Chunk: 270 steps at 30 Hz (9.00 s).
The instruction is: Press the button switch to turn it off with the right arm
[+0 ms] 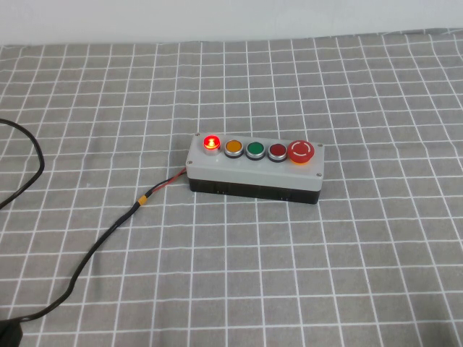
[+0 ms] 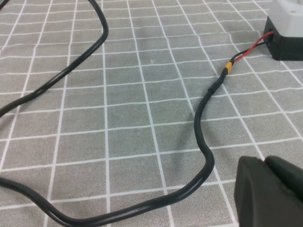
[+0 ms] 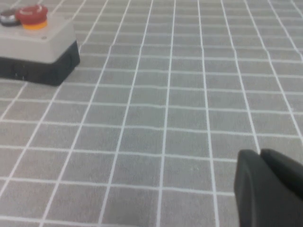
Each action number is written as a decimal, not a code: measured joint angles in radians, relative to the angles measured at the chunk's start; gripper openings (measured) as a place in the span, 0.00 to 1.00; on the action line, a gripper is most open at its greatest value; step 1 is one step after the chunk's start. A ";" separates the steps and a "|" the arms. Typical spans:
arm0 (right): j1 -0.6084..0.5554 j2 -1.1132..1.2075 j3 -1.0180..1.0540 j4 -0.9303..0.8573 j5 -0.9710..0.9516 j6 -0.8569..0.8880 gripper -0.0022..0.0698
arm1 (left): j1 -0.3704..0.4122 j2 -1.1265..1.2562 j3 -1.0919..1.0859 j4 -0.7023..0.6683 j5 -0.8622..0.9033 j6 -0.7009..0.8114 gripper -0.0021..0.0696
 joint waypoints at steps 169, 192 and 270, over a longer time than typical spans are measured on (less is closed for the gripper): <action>0.557 2.246 -2.177 -0.086 0.609 -0.034 0.01 | 0.000 0.000 0.000 0.000 0.000 0.000 0.02; 0.557 1.573 -2.059 -0.212 0.726 0.048 0.01 | 0.000 0.000 0.000 0.000 0.000 0.000 0.02; 0.118 0.020 -0.326 -0.461 0.205 0.385 0.01 | 0.000 0.000 0.000 0.000 0.000 0.000 0.02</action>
